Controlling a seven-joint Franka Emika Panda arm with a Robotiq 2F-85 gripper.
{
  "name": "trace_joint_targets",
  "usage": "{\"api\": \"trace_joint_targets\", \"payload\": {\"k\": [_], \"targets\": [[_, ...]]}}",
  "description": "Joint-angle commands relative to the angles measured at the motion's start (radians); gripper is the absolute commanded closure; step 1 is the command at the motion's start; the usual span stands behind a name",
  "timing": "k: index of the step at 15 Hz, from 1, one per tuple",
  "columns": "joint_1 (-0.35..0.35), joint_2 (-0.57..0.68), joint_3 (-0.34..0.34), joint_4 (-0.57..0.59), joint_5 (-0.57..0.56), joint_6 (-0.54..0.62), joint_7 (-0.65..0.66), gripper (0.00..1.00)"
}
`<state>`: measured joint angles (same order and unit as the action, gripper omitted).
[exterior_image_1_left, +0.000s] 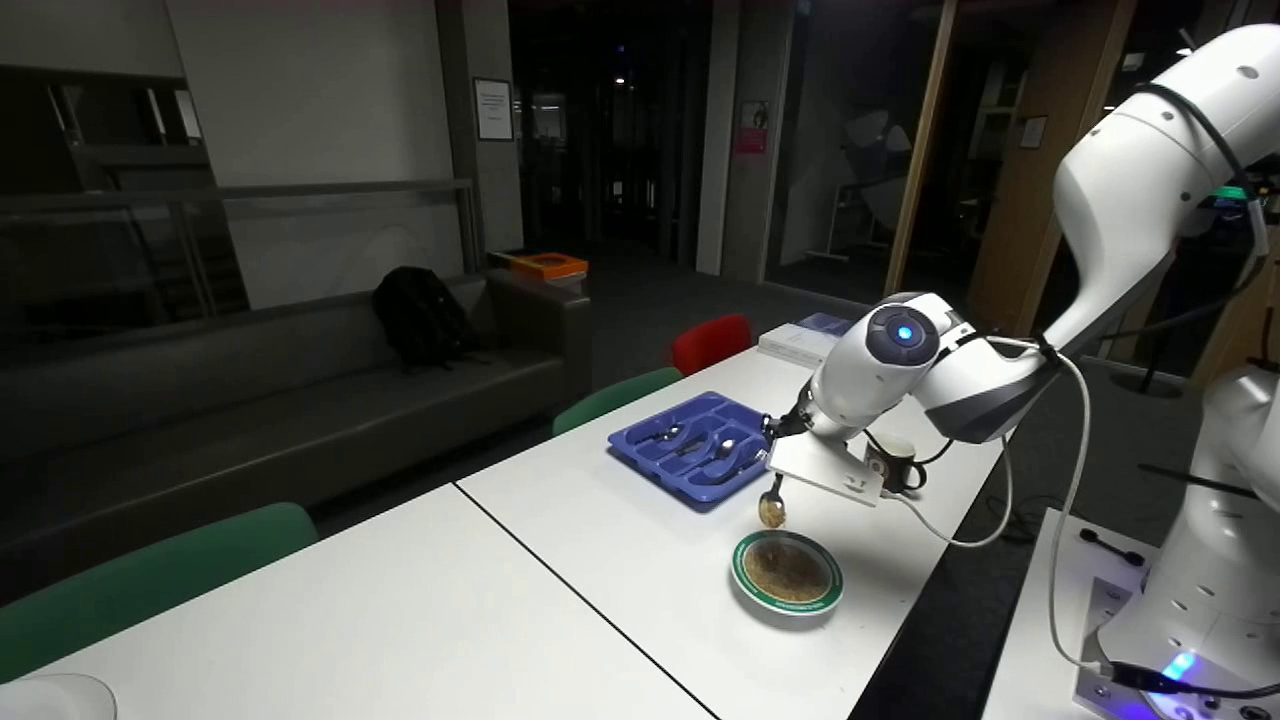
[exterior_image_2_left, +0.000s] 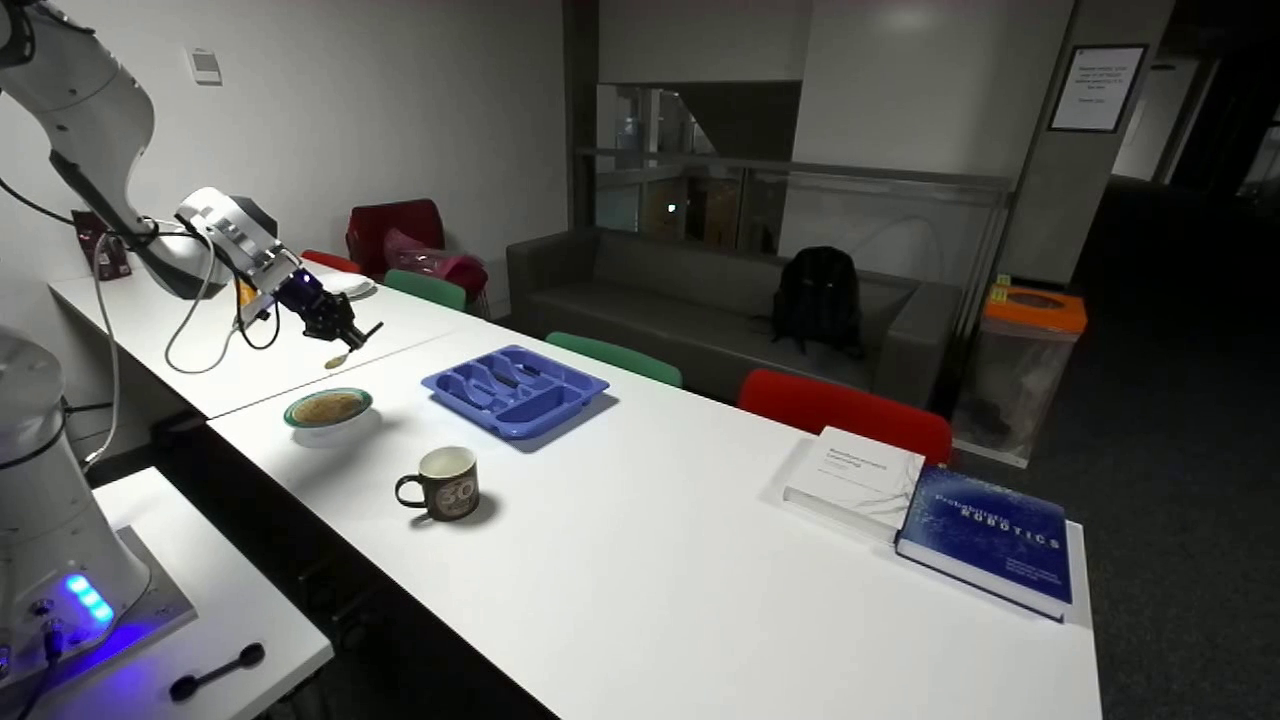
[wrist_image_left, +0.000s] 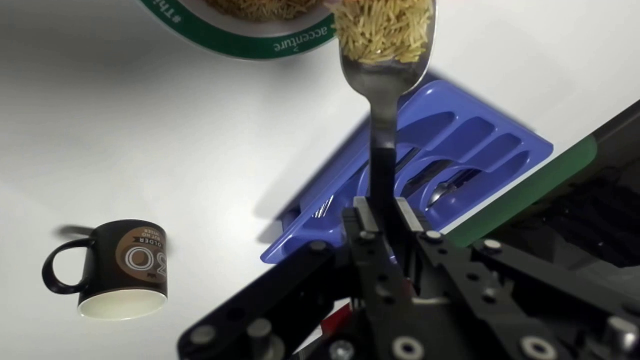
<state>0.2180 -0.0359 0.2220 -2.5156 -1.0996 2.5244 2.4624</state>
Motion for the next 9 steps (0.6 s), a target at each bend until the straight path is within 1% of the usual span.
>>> {"api": "trace_joint_targets", "payload": {"k": [1,9], "targets": [[0.0,-0.069,0.005,-0.046,-0.055,0.006,0.036,0.97],[0.001,-0.121,0.011,-0.078,-0.112,0.004,0.043,0.97]]}}
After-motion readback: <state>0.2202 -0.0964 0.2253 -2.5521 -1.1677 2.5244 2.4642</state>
